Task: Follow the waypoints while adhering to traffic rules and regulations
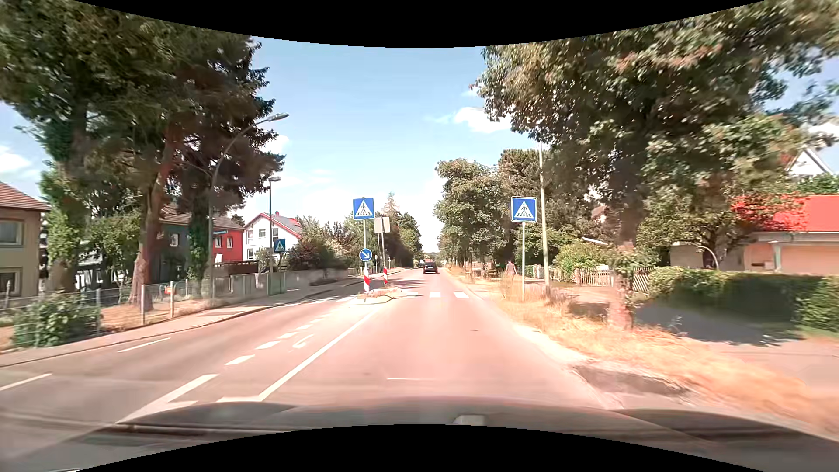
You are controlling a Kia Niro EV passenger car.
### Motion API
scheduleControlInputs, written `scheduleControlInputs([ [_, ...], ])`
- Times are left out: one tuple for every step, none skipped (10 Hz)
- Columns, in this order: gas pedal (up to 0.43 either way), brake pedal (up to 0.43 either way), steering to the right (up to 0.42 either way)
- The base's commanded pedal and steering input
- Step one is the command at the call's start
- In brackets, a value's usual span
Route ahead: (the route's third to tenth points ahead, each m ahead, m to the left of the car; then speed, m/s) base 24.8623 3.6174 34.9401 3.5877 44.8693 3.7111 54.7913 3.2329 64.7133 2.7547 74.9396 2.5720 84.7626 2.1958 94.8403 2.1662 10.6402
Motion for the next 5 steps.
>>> scheduleControlInputs([
  [0.098, 0.0, -0.003],
  [0.098, 0.0, -0.004],
  [0.098, 0.0, -0.004],
  [0.118, 0.0, -0.004],
  [0.118, 0.0, -0.005],
])
